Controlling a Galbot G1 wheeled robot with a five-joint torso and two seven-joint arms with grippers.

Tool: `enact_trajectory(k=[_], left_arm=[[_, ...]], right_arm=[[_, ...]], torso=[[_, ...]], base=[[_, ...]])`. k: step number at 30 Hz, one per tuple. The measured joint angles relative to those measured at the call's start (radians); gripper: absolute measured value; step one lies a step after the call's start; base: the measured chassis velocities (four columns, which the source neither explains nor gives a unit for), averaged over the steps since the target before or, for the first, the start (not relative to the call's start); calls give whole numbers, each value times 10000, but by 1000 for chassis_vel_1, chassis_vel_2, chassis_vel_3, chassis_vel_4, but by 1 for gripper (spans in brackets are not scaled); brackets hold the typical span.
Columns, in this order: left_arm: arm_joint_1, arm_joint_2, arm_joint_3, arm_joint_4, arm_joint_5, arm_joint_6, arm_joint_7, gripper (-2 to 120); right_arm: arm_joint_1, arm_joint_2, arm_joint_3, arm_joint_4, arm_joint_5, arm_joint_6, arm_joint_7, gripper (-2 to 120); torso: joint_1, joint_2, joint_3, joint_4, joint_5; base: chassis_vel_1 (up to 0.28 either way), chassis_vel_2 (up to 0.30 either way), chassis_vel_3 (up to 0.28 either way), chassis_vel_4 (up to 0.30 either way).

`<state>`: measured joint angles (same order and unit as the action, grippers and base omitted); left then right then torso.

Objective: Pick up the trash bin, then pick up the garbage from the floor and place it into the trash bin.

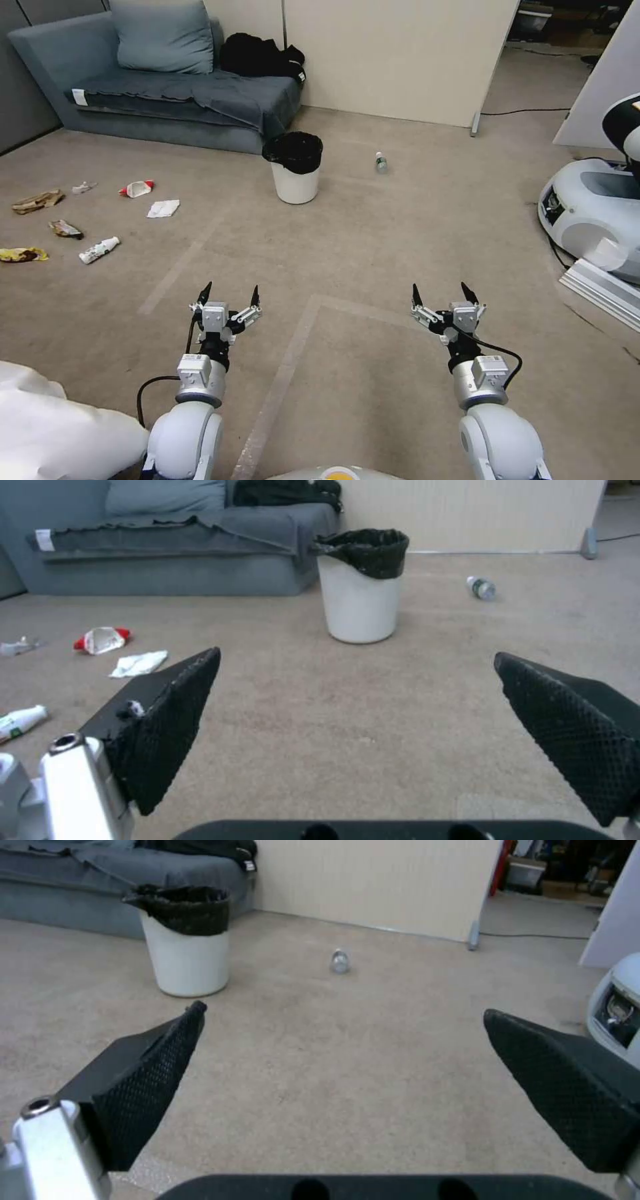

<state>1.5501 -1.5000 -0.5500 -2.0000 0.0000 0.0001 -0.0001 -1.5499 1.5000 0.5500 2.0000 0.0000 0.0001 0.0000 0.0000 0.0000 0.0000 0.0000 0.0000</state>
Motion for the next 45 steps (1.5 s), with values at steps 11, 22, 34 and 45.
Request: enact_trajectory(k=[11, 22, 34, 45], left_arm=[[1, 0, 0, -1, 0, 0, 0, 100], [922, 20, -54, -1850, 344, 2251, -479, 100], [2228, 67, -64, -4477, 770, 5468, -1192, 100], [2316, 80, 134, -4680, 741, 5745, -1241, 100]], right_arm=[[-12, 1, 0, 4, -1, 0, 0, 100], [-2372, 715, -470, 2454, -812, -33, -53, 100], [-3628, 1080, -772, 3740, -1224, 164, -176, 100], [-3598, 1107, -866, 3558, -1130, 681, -399, 100]], torso=[[0, 0, 0, 1, 0], [0, 0, 0, 0, -2], [0, 0, -1, 2, 2], [-1, 0, 0, 0, 0]], base=[[0, 0, 0, 0], [0, 0, 0, 0], [0, 0, 0, 0], [0, 0, 0, 0]])
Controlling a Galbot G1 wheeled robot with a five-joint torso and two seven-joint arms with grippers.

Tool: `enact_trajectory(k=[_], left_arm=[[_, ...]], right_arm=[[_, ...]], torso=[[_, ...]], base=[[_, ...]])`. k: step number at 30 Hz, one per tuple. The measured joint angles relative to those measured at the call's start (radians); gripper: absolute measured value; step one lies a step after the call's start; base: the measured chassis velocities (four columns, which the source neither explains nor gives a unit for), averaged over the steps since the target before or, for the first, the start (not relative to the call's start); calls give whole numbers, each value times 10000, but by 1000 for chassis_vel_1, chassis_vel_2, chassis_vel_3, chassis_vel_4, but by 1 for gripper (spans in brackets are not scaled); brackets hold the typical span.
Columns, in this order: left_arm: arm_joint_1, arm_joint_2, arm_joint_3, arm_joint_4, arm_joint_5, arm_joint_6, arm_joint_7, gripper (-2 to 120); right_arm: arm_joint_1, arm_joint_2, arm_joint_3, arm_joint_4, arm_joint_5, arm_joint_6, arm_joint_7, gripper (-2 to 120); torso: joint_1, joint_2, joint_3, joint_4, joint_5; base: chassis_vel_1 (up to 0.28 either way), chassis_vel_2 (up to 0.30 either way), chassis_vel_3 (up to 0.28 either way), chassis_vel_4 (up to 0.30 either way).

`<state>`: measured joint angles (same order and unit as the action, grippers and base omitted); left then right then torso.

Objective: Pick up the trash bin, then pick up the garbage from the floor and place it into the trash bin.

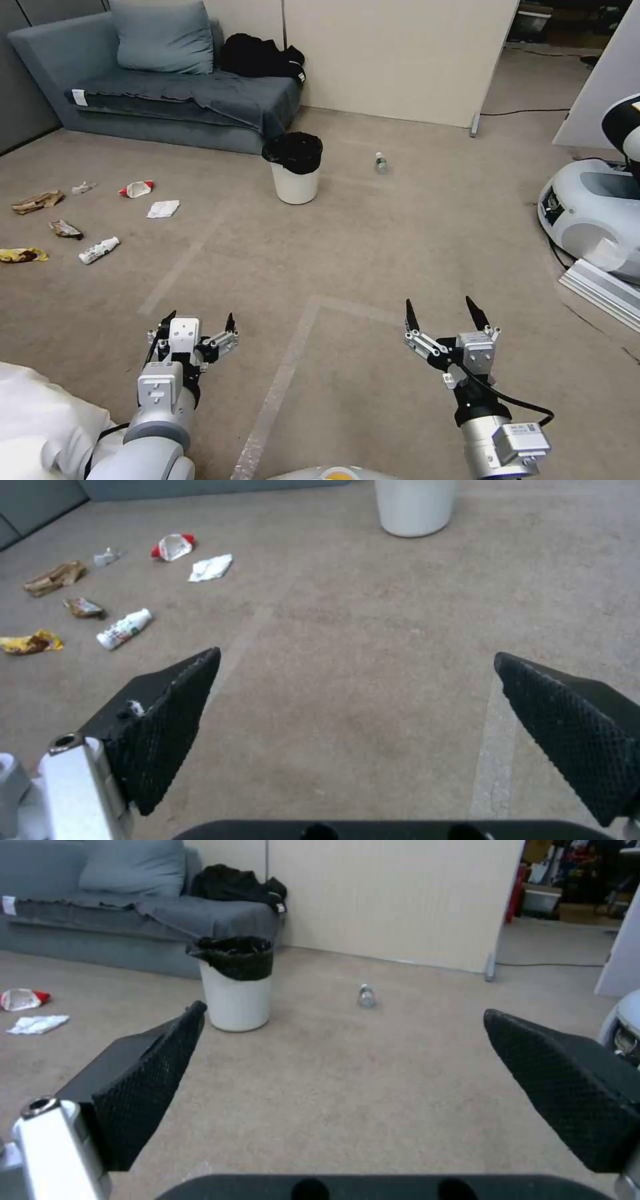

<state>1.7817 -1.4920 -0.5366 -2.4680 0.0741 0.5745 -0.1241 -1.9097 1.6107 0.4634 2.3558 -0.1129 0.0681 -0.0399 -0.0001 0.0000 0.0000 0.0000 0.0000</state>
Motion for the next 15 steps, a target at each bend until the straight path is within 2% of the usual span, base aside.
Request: enact_trajectory(k=[8, 15], left_arm=[[-15, 5, 3, 40, 10, -25, 1, 100], [-27, -14, 22, 63, 56, -50, 2, 100]], right_arm=[[12, -12, 1, -18, -26, 2, -26, 100], [20, -18, -4, -22, 31, 1, -34, 100]], torso=[[0, 0, 0, 0, 0], [0, 0, 1, 0, 0]], base=[[-16, 11, 20, -18], [-126, 115, 106, -122]])
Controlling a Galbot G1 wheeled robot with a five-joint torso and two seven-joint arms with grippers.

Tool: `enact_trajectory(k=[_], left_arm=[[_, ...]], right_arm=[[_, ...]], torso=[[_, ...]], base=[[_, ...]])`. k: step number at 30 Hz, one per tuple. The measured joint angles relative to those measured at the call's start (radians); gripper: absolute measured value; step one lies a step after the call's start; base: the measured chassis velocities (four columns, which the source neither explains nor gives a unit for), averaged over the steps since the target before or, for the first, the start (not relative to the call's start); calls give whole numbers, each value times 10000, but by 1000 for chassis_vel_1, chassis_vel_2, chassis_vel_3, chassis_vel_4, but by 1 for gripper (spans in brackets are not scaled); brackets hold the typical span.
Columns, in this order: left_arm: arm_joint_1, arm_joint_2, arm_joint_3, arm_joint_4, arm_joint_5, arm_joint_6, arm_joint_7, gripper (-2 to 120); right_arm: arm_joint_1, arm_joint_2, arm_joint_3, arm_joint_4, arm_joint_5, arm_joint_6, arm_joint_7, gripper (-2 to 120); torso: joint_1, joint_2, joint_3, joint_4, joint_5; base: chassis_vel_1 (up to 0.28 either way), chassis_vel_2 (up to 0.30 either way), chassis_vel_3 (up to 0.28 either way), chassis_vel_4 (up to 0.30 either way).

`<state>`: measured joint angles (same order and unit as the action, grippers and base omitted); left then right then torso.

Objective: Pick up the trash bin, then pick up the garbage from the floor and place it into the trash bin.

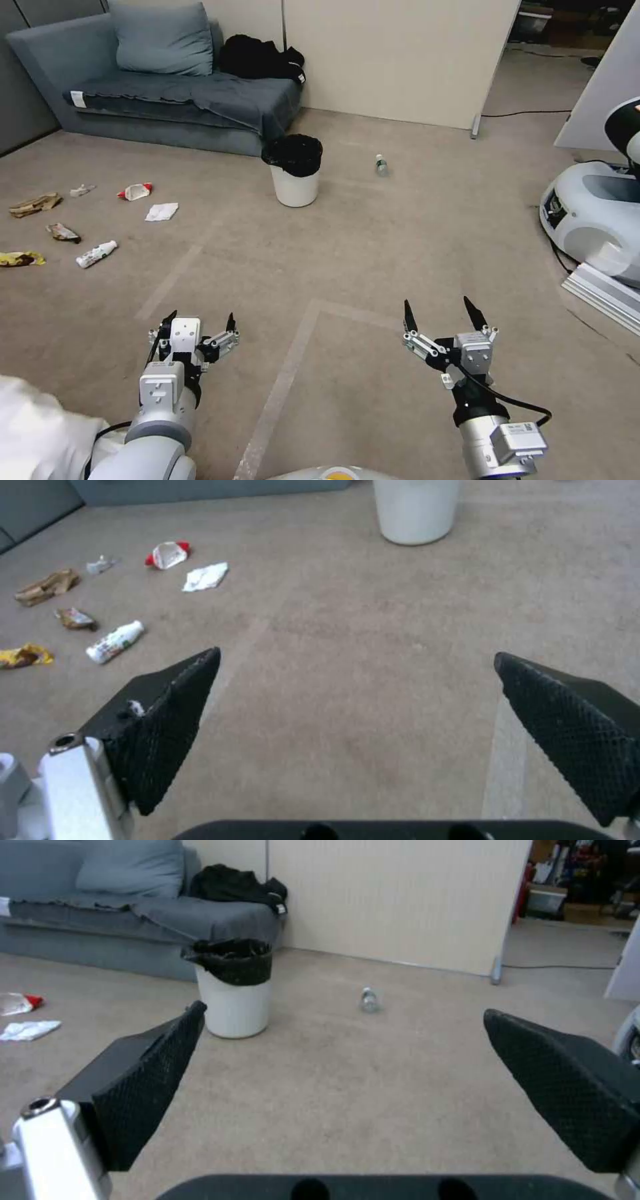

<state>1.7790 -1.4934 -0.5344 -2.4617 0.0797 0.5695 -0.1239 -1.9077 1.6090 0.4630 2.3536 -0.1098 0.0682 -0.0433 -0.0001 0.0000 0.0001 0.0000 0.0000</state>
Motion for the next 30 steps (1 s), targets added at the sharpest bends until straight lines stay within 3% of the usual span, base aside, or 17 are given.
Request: enact_trajectory(k=[30], left_arm=[[-47, -111, 59, 36, 96, -35, 17, 100]], right_arm=[[31, -8, 15, -22, 44, -18, -58, 100]], torso=[[0, 0, -1, 0, -1]], base=[[-106, 108, 110, -109]])
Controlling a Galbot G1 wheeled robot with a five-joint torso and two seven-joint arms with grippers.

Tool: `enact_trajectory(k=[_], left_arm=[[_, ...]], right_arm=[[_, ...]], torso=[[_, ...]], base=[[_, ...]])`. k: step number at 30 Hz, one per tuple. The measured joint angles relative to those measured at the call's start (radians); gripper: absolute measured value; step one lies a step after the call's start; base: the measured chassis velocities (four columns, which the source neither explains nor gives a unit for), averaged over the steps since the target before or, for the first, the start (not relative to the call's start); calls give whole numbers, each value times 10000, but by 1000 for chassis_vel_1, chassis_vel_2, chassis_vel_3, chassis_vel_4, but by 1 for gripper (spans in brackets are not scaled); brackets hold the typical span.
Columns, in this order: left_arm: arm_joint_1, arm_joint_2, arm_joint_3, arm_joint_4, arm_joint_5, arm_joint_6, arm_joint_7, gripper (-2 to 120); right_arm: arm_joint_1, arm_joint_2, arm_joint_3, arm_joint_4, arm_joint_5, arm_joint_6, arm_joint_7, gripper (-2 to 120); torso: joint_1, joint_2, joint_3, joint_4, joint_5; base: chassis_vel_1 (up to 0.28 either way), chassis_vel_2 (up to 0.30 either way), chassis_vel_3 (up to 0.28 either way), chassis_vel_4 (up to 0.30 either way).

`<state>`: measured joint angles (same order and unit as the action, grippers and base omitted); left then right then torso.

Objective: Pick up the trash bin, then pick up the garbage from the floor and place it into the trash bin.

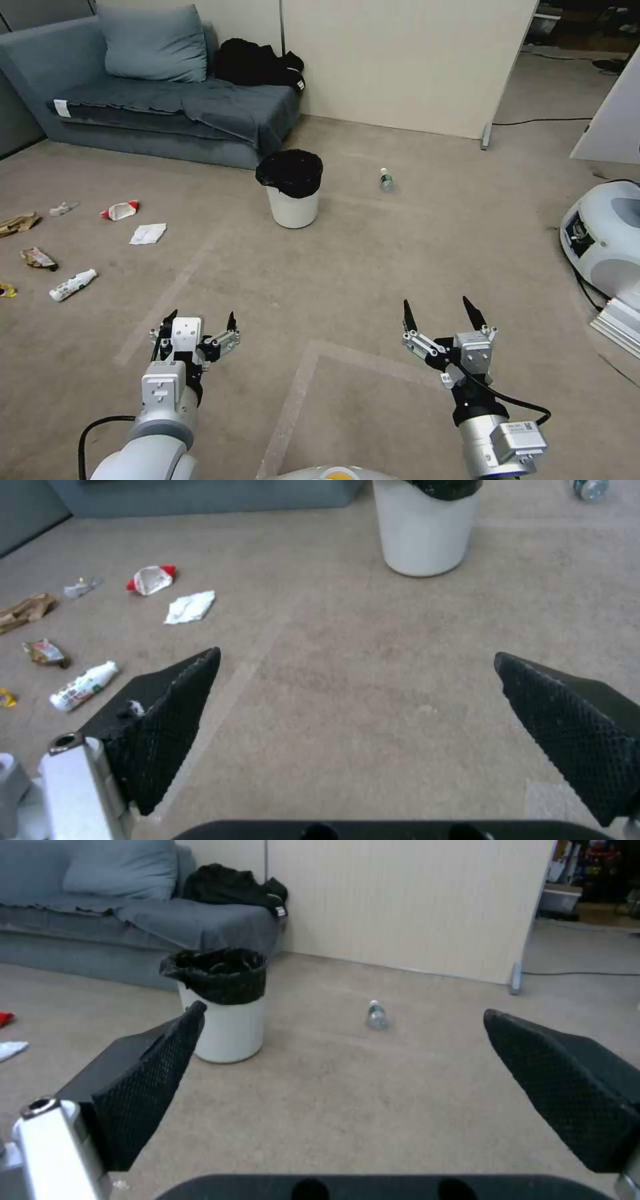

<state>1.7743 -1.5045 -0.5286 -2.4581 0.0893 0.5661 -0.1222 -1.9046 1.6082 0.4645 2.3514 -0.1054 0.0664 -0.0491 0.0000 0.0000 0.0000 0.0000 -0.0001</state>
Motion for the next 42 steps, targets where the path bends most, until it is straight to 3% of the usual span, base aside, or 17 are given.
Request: enact_trajectory(k=[42], left_arm=[[-14, 17, 52, -14, 37, 21, 23, 100]], right_arm=[[6, -1, 70, -4, -60, -15, -159, 100]], torso=[[1, 0, 0, -1, 3]], base=[[-180, 180, 179, -181]])
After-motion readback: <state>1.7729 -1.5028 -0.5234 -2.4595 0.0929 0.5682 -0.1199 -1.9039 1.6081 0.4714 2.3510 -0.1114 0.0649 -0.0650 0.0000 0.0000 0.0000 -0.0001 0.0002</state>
